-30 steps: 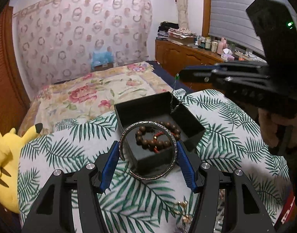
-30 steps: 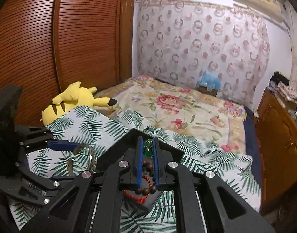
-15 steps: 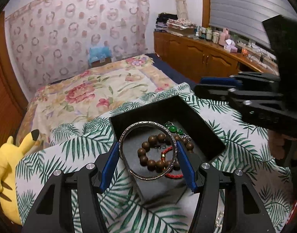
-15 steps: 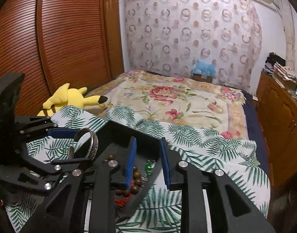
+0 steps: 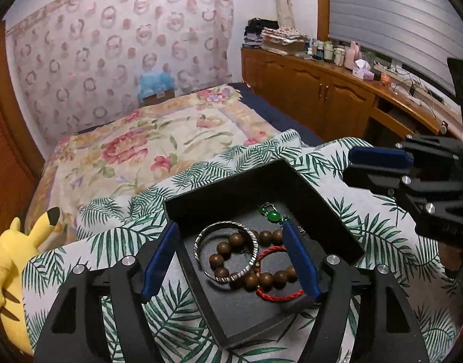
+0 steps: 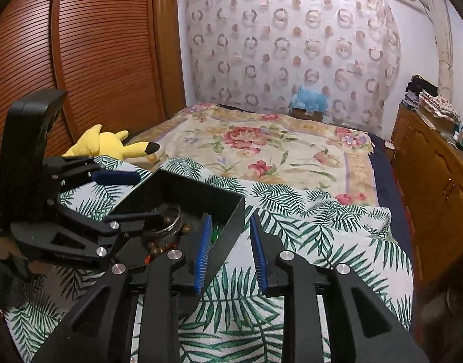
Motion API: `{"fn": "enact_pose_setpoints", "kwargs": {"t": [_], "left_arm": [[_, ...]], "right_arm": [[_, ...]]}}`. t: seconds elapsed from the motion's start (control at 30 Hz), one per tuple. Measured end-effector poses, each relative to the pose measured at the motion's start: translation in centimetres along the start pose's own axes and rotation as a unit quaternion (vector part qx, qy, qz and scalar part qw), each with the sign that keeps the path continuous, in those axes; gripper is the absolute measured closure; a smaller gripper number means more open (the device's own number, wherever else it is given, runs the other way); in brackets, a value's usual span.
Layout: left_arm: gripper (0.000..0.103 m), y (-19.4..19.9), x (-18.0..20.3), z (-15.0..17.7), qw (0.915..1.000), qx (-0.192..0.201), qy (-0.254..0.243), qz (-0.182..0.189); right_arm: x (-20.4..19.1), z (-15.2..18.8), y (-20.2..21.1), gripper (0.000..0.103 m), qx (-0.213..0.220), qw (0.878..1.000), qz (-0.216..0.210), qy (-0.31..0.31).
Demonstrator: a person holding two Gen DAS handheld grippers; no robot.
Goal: Organize jewelry
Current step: 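Carry the silver bangle and green beads into the black box and release both, then withdraw both open tools from the black box, then lower the left tool onto the purple crystal brooch and close it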
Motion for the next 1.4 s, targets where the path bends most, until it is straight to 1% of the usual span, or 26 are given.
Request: {"fn": "enact_pose_setpoints", "kwargs": {"t": [0.07,0.17,0.3,0.5,0.67,0.83,1.03,1.07,1.1,1.17,1.2,1.3,1.4], "left_arm": [[0.035,0.8,0.0,0.1,1.0000,0.005,0.002,-0.002],[0.030,2.4,0.1,0.7,0.9998,0.016,0.011,0.001],[0.029,4.8,0.5,2.6,0.9995,0.025,0.021,0.004],[0.029,7.5,1.1,6.3,0.9991,0.019,0.038,0.003],[0.029,9.2,1.7,9.6,0.9985,0.011,0.054,0.005],[0.029,10.3,2.5,11.8,0.9981,0.003,0.061,0.005],[0.029,11.3,3.8,13.8,0.9981,-0.003,0.061,0.006],[0.029,11.4,4.0,14.3,0.9980,-0.005,0.063,0.008],[0.030,11.5,4.1,14.5,0.9979,-0.006,0.065,0.009],[0.031,11.8,4.4,15.2,0.9977,-0.005,0.067,0.012],[0.036,11.8,4.5,15.3,0.9976,-0.006,0.068,0.013],[0.041,12.0,5.1,16.0,0.9971,-0.008,0.072,0.021],[0.044,12.0,5.6,16.4,0.9964,-0.011,0.078,0.032]], "right_arm": [[-0.3,0.4,0.7,0.075,0.002,1.000,0.001,0.001],[-0.8,1.3,2.1,0.075,0.006,1.000,-0.001,-0.001],[-1.8,3.3,4.3,0.075,0.006,1.000,-0.004,-0.003],[-3.5,6.3,6.4,0.075,-0.002,1.000,-0.002,0.000],[-4.5,9.0,7.9,0.075,-0.009,1.000,-0.006,-0.017],[-5.4,12.2,8.7,0.074,-0.022,0.999,-0.004,-0.026],[-6.3,14.7,9.1,0.074,-0.036,0.999,0.003,-0.029],[-6.3,15.0,9.2,0.072,-0.037,0.999,0.003,-0.030],[-6.4,15.4,9.3,0.063,-0.038,0.999,0.004,-0.032],[-6.5,16.0,9.4,0.057,-0.037,0.999,0.010,-0.033],[-6.5,16.3,9.3,0.057,-0.039,0.999,0.010,-0.035],[-6.7,17.2,9.1,0.057,-0.047,0.998,0.008,-0.040],[-7.0,17.6,9.0,0.057,-0.046,0.998,0.015,-0.034]]}}
Point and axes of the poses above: each gripper's, at about its wrist camera, not at the fingertips, and y roughly against the way its jaws point, x to its right, z to its underside, the point moved 7 cm from there along -y, roughly the way its jaws point, and after that the axes turned 5 degrees about -y, right-handed, at the moved point
